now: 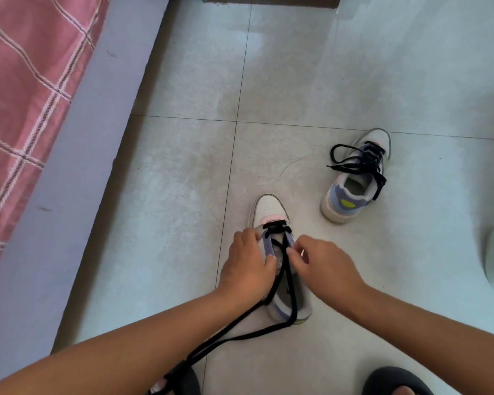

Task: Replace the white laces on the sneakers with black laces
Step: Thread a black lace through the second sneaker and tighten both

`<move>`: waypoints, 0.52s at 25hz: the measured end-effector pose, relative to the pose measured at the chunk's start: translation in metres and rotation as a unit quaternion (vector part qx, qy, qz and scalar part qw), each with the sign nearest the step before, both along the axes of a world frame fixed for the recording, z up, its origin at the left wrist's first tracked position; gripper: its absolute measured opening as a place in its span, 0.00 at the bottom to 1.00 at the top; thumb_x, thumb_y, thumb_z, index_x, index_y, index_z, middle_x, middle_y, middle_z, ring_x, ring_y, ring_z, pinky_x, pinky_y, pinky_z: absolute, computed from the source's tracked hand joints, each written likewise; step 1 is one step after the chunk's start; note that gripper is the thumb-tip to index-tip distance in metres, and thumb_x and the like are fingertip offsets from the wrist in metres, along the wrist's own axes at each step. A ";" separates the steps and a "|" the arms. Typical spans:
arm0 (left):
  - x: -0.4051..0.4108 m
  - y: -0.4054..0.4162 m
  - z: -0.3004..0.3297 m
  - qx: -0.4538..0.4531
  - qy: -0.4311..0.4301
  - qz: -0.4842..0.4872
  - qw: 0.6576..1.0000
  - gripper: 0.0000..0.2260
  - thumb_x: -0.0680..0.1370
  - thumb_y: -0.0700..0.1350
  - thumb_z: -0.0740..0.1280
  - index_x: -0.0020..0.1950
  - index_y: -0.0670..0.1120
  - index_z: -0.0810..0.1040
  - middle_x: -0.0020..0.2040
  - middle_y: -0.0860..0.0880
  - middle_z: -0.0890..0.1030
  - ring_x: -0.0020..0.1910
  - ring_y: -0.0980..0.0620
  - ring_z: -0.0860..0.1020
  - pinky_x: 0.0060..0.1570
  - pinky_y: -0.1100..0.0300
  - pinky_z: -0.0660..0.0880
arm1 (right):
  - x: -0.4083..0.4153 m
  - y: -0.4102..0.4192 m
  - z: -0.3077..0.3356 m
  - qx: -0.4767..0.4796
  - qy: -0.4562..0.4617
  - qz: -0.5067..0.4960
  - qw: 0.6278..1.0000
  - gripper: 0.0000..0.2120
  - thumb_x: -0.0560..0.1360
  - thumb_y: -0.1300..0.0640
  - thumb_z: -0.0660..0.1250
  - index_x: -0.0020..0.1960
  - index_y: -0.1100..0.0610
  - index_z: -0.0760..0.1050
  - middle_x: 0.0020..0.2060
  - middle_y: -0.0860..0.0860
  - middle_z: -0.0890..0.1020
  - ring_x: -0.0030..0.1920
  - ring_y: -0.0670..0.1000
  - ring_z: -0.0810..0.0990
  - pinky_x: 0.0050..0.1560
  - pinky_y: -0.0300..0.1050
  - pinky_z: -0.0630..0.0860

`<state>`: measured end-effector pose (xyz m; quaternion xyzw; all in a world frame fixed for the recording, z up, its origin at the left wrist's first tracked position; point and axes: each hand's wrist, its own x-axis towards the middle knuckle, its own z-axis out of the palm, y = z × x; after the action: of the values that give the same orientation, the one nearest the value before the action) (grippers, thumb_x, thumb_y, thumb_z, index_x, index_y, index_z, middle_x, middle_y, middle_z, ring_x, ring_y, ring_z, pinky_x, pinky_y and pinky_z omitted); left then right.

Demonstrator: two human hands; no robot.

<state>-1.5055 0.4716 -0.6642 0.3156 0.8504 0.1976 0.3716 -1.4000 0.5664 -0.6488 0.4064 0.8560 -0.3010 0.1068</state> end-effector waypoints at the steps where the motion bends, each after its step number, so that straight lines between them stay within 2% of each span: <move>1: 0.000 -0.002 -0.003 -0.036 -0.038 -0.005 0.999 0.18 0.80 0.50 0.58 0.67 0.45 0.61 0.60 0.48 0.71 0.55 0.48 0.74 0.47 0.57 0.71 | 0.000 -0.009 0.000 -0.050 -0.010 -0.033 0.998 0.11 0.79 0.50 0.57 0.43 0.54 0.72 0.39 0.51 0.78 0.40 0.52 0.76 0.41 0.45 0.71; 3: 0.003 -0.003 -0.008 -0.094 -0.036 -0.047 0.994 0.18 0.81 0.53 0.54 0.66 0.43 0.62 0.54 0.44 0.77 0.47 0.47 0.76 0.39 0.57 0.68 | 0.000 -0.021 -0.004 -0.140 -0.047 -0.061 0.987 0.14 0.79 0.54 0.56 0.38 0.56 0.72 0.37 0.55 0.81 0.40 0.55 0.80 0.45 0.48 0.77; 5: 0.007 -0.002 -0.007 -0.098 0.015 -0.094 0.991 0.18 0.82 0.53 0.51 0.64 0.43 0.65 0.51 0.43 0.79 0.46 0.45 0.77 0.38 0.58 0.66 | -0.003 -0.023 -0.009 -0.179 -0.108 -0.016 0.978 0.14 0.78 0.60 0.55 0.35 0.59 0.71 0.39 0.60 0.82 0.42 0.58 0.81 0.48 0.50 0.78; 6: 0.010 -0.004 -0.007 -0.086 0.035 -0.115 0.989 0.18 0.82 0.53 0.50 0.66 0.43 0.63 0.51 0.43 0.79 0.46 0.44 0.77 0.38 0.58 0.66 | -0.005 -0.022 -0.011 -0.186 -0.127 0.003 0.974 0.13 0.77 0.63 0.55 0.35 0.60 0.71 0.41 0.61 0.81 0.43 0.59 0.80 0.48 0.49 0.78; 8: 0.013 -0.008 -0.010 -0.077 0.071 -0.156 0.982 0.24 0.81 0.53 0.51 0.74 0.43 0.55 0.50 0.43 0.80 0.46 0.44 0.79 0.38 0.58 0.68 | -0.007 -0.020 -0.019 -0.189 -0.122 -0.020 0.974 0.14 0.78 0.62 0.54 0.37 0.61 0.72 0.41 0.60 0.80 0.42 0.57 0.77 0.44 0.47 0.74; 10: 0.015 -0.011 -0.015 -0.108 0.076 -0.171 0.976 0.28 0.81 0.52 0.52 0.77 0.42 0.47 0.52 0.43 0.80 0.48 0.43 0.79 0.38 0.58 0.68 | -0.010 -0.022 -0.027 -0.196 -0.087 -0.084 0.973 0.15 0.79 0.58 0.55 0.35 0.59 0.70 0.36 0.56 0.76 0.37 0.53 0.74 0.39 0.43 0.69; 13: 0.018 -0.003 -0.021 -0.138 -0.010 -0.105 0.985 0.30 0.80 0.50 0.54 0.77 0.41 0.43 0.56 0.42 0.79 0.52 0.43 0.78 0.41 0.58 0.68 | -0.012 -0.025 -0.031 -0.203 -0.043 -0.149 0.967 0.18 0.78 0.58 0.57 0.30 0.56 0.65 0.29 0.50 0.71 0.30 0.47 0.68 0.30 0.39 0.62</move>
<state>-1.4875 0.4685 -0.6857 0.3468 0.8279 0.0410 0.4389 -1.4117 0.5411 -0.6799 0.5117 0.7013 -0.4633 0.1779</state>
